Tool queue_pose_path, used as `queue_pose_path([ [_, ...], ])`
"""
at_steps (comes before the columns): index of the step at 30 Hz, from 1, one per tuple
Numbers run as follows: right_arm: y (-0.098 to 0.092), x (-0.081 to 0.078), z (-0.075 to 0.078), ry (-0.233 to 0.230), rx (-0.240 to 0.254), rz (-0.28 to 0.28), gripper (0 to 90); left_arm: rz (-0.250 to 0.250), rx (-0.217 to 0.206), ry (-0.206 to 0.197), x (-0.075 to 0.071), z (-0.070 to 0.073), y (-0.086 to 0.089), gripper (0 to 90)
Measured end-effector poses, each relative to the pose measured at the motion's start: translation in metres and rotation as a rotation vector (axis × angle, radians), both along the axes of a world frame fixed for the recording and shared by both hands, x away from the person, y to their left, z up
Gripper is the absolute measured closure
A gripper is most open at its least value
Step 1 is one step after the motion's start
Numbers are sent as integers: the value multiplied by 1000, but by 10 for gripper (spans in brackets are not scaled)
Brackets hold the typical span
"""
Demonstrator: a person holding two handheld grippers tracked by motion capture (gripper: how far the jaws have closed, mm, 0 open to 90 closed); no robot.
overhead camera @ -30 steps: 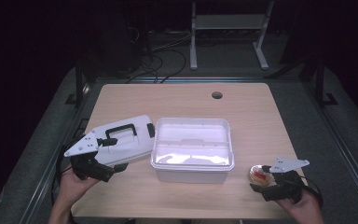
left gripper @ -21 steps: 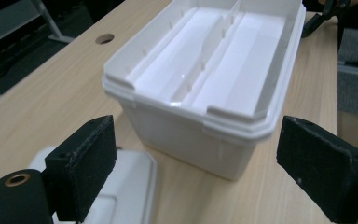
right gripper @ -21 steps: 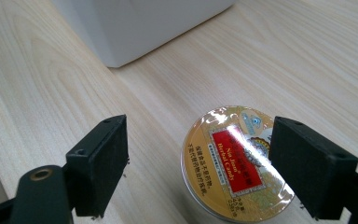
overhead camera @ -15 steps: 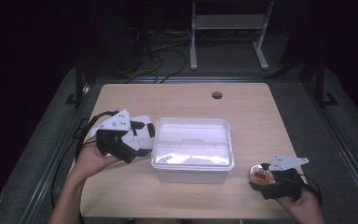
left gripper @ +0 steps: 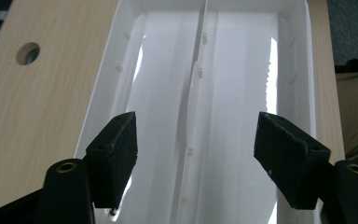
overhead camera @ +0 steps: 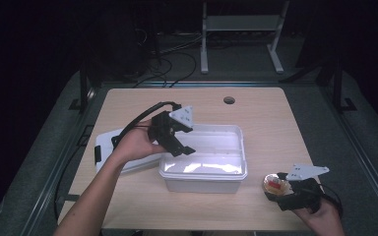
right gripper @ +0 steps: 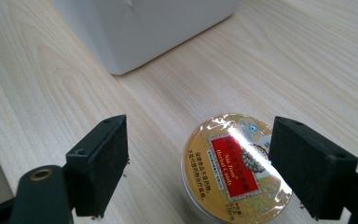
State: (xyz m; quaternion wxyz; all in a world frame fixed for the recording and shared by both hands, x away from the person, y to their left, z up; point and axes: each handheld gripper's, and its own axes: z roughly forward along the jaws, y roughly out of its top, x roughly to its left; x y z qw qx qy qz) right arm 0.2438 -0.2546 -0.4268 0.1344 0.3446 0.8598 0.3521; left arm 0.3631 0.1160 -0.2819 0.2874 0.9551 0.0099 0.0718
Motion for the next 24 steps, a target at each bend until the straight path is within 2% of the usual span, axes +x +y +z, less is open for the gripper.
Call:
queue_pose_path([
  [2, 0, 0, 0, -2, 0, 1, 192, -13, 21, 25, 5, -2, -9, 329],
  [3, -1, 0, 0, -3, 0, 2, 192, -19, 21, 40, 8, -4, -13, 353],
  [4, -1, -1, 0, -6, 3, 3, 192, -38, 41, 66, 12, -7, -21, 394],
  [6, -1, -1, 0, -7, 7, 3, 191, -56, 83, 77, 15, -13, -29, 429],
  [7, -2, -1, 0, -8, 7, 5, 191, -56, 83, 77, 15, -13, -29, 439],
  [8, -2, -1, 0, -8, 7, 5, 191, -57, 107, 83, 17, -16, -33, 448],
  [10, -2, -1, 1, -8, 5, 4, 191, -62, 126, 99, 21, -22, -38, 463],
  [12, -4, -1, 1, -10, 7, -1, 190, -76, 154, 89, 23, -28, -44, 546],
  [13, -4, -2, 1, -11, 8, -3, 190, -76, 154, 89, 23, -28, -44, 572],
  [14, -5, -2, 1, -12, 7, -4, 190, -91, 178, 90, 23, -31, -48, 588],
  [15, -5, -2, 1, -13, 5, -4, 190, -91, 178, 90, 23, -31, -48, 611],
  [18, -6, -3, 2, -13, 7, -8, 190, -101, 226, 88, 23, -36, -53, 665],
  [24, -5, -3, 3, -20, 7, -6, 190, -96, 241, 124, 26, -39, -57, 763],
])
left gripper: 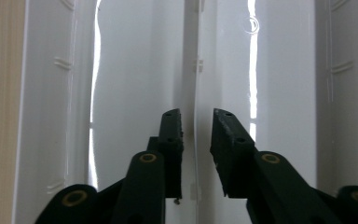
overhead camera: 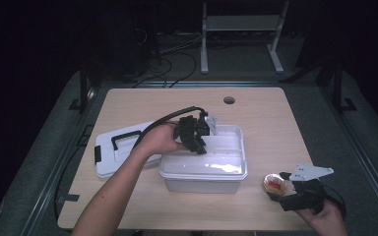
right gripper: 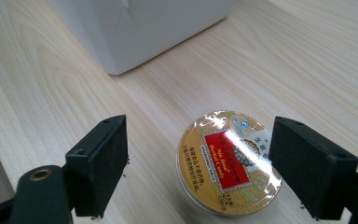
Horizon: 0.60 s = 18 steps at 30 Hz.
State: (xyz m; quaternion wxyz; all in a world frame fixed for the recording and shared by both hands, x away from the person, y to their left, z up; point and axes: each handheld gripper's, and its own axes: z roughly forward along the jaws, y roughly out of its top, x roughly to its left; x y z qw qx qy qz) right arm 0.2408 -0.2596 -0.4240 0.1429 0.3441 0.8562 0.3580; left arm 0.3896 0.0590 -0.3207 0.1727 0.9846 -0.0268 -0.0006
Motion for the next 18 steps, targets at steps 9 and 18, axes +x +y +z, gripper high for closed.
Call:
queue_pose_path([
  [9, -2, 0, 0, -4, 3, 0, 190, -9, 39, 34, 6, -3, -6, 884],
  [18, -2, 0, 0, -1, 5, -4, 190, -10, 48, 46, 7, -1, -7, 890],
])
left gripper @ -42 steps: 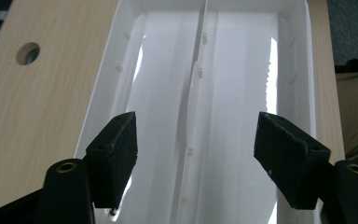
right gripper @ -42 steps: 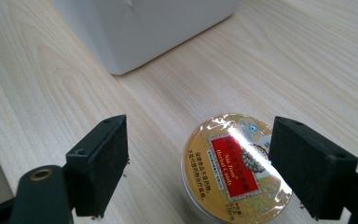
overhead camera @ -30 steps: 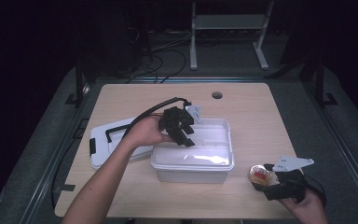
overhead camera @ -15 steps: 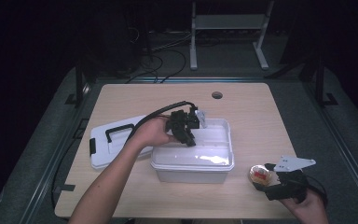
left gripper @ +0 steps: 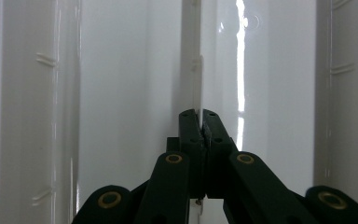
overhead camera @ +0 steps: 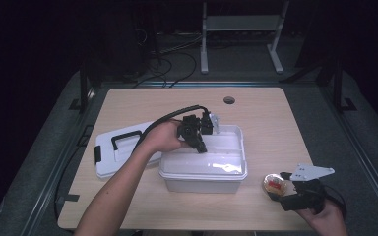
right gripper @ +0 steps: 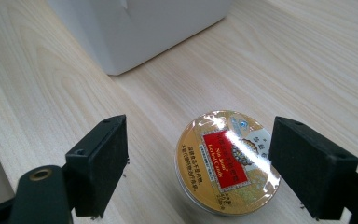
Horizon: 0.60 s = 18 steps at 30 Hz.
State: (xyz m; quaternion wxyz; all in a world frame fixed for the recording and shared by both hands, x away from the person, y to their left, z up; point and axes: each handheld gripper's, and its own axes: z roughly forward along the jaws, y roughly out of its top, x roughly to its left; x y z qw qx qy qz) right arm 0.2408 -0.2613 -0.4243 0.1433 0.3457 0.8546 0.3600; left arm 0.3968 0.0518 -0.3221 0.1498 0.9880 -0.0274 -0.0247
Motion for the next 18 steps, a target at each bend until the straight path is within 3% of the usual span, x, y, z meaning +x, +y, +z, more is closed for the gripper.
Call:
queue_pose_path([
  [6, 1, 0, -1, 3, -4, 2, 190, -11, 4, -7, -2, 6, -2, 890],
  [10, 0, 1, 0, -1, -1, 0, 190, -15, -19, -16, -3, 15, 1, 890],
  [12, 0, 1, 0, 0, 0, -1, 190, -9, -68, -17, -6, 28, 7, 890],
  [13, 0, 1, 0, 0, 0, -1, 190, -9, -68, -17, -6, 28, 7, 890],
  [14, 0, 1, -1, 0, 1, -2, 190, -6, -98, -31, -9, 40, 14, 890],
  [17, 0, 1, -1, 0, 3, -6, 190, 1, -114, -55, -14, 51, 26, 890],
  [18, -1, 0, -1, -2, 2, -9, 190, 20, -139, -71, -19, 60, 41, 890],
])
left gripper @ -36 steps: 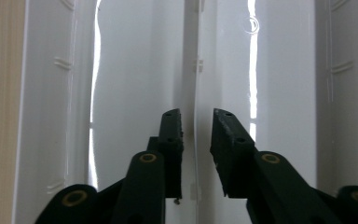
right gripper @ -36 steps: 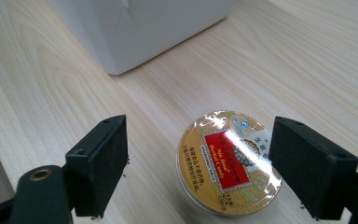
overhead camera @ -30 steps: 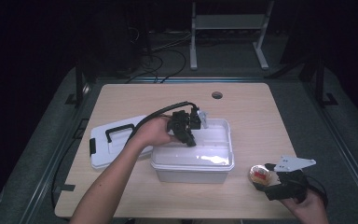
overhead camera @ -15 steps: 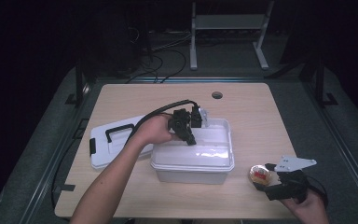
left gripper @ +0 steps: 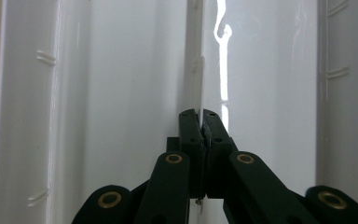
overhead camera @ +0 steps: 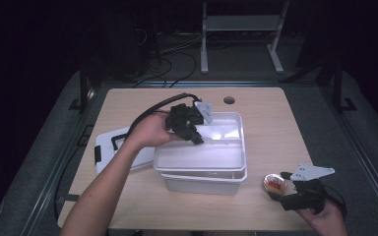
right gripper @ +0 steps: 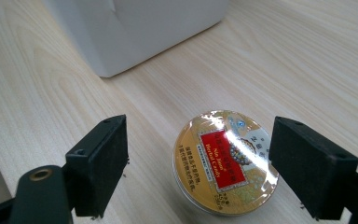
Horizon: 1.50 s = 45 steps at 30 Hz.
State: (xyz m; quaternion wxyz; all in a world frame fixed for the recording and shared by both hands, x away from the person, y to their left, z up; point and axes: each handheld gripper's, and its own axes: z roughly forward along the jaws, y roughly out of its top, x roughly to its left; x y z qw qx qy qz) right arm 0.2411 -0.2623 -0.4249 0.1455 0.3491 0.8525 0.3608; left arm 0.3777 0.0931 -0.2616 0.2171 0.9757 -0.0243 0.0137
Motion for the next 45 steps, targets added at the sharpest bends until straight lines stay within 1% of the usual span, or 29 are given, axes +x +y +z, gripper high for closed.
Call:
queue_pose_path([
  [1, 0, 0, 0, 1, 4, -3, 190, 0, 0, 0, 0, 0, 0, 890],
  [3, 0, 0, 0, -1, 7, -4, 190, 19, -9, -10, -5, 6, 19, 890],
  [4, 1, 0, 0, -3, 13, -4, 190, 50, -9, -23, -8, 10, 41, 890],
  [5, 2, 1, 0, -1, 13, -5, 190, 50, -9, -23, -8, 10, 41, 890],
  [7, 3, 1, 0, 0, 12, -5, 190, 88, -18, -35, -9, 15, 65, 890],
  [10, 6, 2, 0, 0, 4, -2, 190, 132, -60, -40, -13, 21, 101, 890],
  [11, 6, 2, -1, 9, 0, -3, 190, 162, -82, -48, -17, 22, 122, 890],
  [13, 6, 2, -1, 15, -7, -5, 190, 192, -84, -54, -20, 21, 142, 890],
  [14, 6, 2, -1, 15, -7, -5, 190, 192, -84, -54, -20, 21, 142, 890],
  [15, 5, 2, -1, 17, -11, -8, 190, 224, -79, -55, -22, 16, 161, 890],
  [16, 4, 2, -1, 20, -12, -8, 190, 246, -76, -56, -23, 13, 170, 889],
  [18, 3, 2, -2, 19, -15, -6, 189, 276, -66, -66, -24, 4, 185, 889],
  [19, 3, 2, -2, 19, -15, -6, 189, 276, -66, -66, -24, 4, 185, 889],
  [20, 1, 4, -1, 29, -24, -9, 188, 301, -68, -58, -26, -5, 198, 889],
  [21, 0, 4, 0, 29, -32, -8, 188, 301, -68, -58, -26, -5, 198, 889],
  [22, 0, 5, 1, 29, -36, -9, 188, 318, -78, -49, -27, -15, 208, 889],
  [26, -2, 6, 5, 27, -47, -1, 188, 342, -61, -24, -30, -42, 220, 889],
  [27, -2, 7, 6, 29, -51, 3, 187, 342, -61, -24, -30, -42, 220, 889],
  [28, -2, 7, 6, 29, -51, 3, 187, 344, -54, -15, -30, -49, 222, 889],
  [29, -2, 8, 6, 36, -61, 7, 183, 345, -50, 7, -30, -65, 223, 887],
  [31, -2, 9, 7, 47, -70, 14, 183, 348, -77, 32, -31, -78, 225, 883],
  [32, -2, 9, 7, 47, -70, 14, 183, 348, -77, 32, -31, -78, 225, 885],
  [35, -4, 13, 9, 65, -107, 20, 183, 362, -90, 41, -31, -92, 232, 890],
  [39, -5, 14, 13, 66, -111, 14, 183, 350, -85, 57, -33, -97, 238, 892],
  [41, -6, 17, 14, 60, -106, 15, 180, 357, -48, 52, -35, -102, 238, 892],
  [42, -6, 18, 14, 60, -102, 14, 178, 357, -48, 52, -35, -102, 238, 891],
  [43, -6, 18, 14, 60, -102, 14, 178, 349, -28, 47, -35, -104, 237, 891],
  [44, -4, 20, 13, 63, -108, 19, 175, 339, 11, 51, -36, -109, 234, 891],
  [45, -3, 21, 13, 68, -112, 23, 176, 336, 20, 49, -36, -112, 232, 891],
])
